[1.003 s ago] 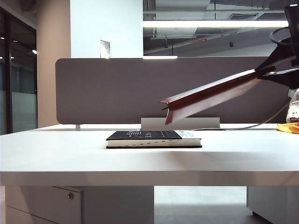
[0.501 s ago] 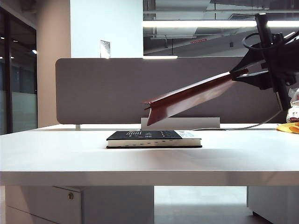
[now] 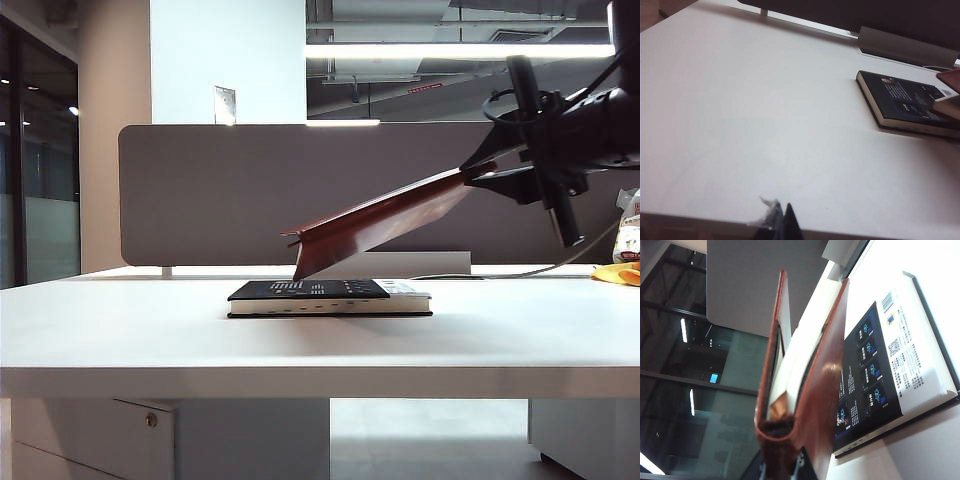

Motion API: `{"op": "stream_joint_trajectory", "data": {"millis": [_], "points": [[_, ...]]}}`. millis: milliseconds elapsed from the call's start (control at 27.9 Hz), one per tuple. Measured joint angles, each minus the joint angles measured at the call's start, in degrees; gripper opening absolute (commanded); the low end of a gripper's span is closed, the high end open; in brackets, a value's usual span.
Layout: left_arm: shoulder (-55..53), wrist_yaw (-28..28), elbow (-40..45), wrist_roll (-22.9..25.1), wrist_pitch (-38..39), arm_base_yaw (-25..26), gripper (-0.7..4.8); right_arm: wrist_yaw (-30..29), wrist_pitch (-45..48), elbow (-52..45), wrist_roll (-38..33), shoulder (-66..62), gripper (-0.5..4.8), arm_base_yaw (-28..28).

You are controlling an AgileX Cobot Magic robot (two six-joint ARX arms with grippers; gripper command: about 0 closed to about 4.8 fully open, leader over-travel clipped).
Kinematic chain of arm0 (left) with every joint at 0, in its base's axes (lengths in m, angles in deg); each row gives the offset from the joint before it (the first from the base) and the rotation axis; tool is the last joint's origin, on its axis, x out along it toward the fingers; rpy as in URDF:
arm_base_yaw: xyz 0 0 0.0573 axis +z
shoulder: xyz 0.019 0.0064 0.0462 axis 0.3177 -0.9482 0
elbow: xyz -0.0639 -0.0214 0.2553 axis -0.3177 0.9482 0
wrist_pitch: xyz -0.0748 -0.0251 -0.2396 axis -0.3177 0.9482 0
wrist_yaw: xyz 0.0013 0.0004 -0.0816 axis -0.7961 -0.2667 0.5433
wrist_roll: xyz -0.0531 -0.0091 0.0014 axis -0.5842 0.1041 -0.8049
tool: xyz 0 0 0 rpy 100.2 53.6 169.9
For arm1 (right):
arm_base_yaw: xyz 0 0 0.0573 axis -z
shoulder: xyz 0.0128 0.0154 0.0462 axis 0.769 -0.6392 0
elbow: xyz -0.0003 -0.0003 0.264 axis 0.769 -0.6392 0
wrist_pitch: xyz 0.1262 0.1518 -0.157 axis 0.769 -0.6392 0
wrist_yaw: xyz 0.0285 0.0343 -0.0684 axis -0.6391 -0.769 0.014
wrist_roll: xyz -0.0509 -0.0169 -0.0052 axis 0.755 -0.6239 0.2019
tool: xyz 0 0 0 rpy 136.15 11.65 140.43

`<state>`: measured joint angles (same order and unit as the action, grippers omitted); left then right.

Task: Pick up the red book and place it on top of the black book.

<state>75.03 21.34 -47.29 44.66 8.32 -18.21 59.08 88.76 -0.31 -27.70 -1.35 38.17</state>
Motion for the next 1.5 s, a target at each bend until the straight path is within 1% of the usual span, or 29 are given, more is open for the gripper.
{"op": "stream_joint_trajectory", "data": {"millis": [358,788,1146,1253,1504], "points": [[0.02,1.25,0.0,-0.02,-0.07,0.0,-0.05,0.74,-0.02,5.53,-0.02,-6.88,-0.01,-0.87],[0.02,1.44,0.0,-0.02,-0.11,0.0,-0.05,1.51,-0.57,14.69,-0.22,-15.78,-0.01,-1.46],[0.0,2.51,0.0,-0.02,-0.22,0.0,-0.05,3.21,-1.42,15.52,-0.52,-18.51,-0.01,-1.7],[0.0,2.54,0.0,-0.02,-0.24,0.0,-0.05,4.7,-1.55,15.72,-1.81,-19.74,-0.01,-2.71],[-0.02,2.58,0.0,0.0,-0.24,0.0,-0.05,4.72,-1.77,18.99,-2.6,-22.1,-0.01,-4.04]]}}
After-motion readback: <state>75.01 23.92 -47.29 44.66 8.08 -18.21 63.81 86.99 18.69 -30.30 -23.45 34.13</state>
